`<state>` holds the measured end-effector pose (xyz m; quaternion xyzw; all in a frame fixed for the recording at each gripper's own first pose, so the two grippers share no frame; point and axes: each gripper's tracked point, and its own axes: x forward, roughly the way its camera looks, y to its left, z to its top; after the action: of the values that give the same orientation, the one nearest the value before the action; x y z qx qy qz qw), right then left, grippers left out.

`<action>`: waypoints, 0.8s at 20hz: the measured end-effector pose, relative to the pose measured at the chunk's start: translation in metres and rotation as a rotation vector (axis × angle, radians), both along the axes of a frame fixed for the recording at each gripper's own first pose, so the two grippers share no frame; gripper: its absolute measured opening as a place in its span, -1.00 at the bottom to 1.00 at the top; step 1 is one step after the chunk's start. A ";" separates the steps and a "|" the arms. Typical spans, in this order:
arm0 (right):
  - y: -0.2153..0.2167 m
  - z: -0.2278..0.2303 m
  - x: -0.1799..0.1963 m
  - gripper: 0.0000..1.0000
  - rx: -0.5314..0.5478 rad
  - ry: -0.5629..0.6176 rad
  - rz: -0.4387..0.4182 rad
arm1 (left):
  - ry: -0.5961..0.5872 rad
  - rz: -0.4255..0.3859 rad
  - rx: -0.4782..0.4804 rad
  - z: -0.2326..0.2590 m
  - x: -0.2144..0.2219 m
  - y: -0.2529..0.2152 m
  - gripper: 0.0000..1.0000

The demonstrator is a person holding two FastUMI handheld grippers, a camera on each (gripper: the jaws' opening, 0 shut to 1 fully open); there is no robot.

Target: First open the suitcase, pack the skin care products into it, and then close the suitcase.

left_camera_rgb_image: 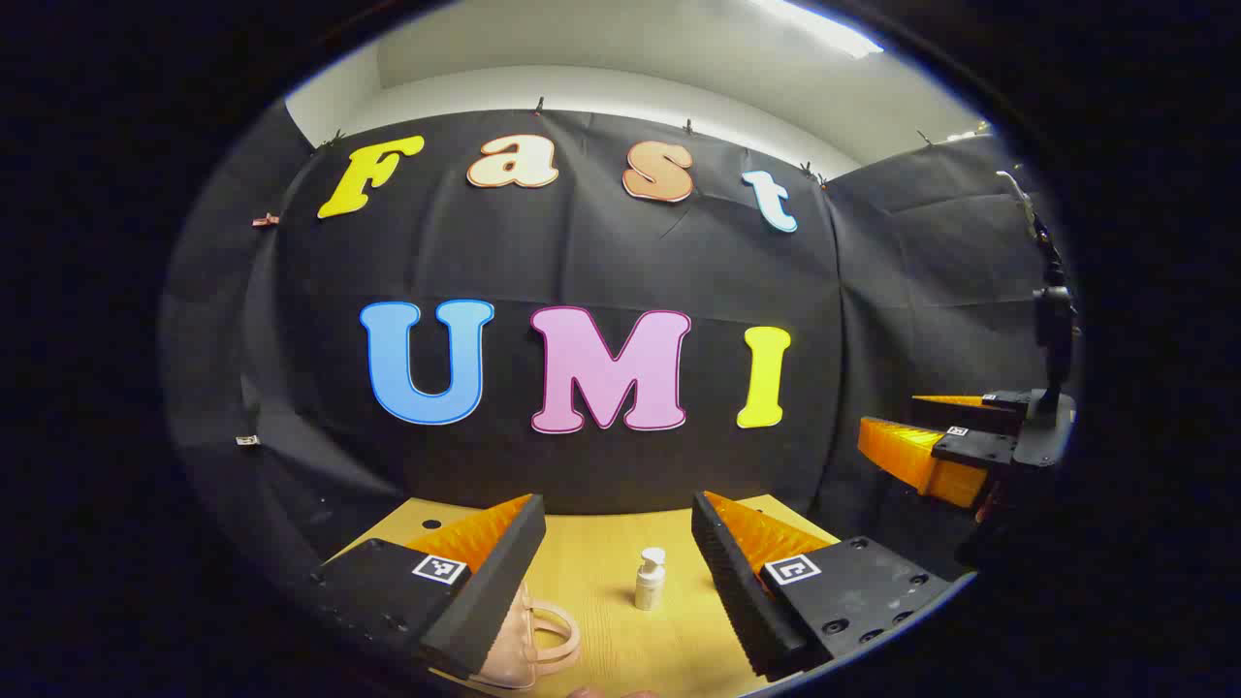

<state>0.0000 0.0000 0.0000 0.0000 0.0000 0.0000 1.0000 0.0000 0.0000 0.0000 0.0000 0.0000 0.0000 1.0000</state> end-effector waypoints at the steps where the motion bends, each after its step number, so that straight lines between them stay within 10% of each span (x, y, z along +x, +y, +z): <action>1: 0.001 0.003 -0.001 0.94 0.006 -0.011 -0.003 | 0.003 -0.009 0.008 -0.001 0.003 -0.002 0.92; 16: -0.031 0.007 -0.018 0.92 -0.053 -0.030 -0.104 | -0.024 -0.123 0.041 0.003 0.030 -0.034 0.91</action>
<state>-0.0182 -0.0313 0.0069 -0.0267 -0.0151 -0.0521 0.9982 0.0297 -0.0338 0.0029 0.0203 -0.0118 -0.0617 0.9978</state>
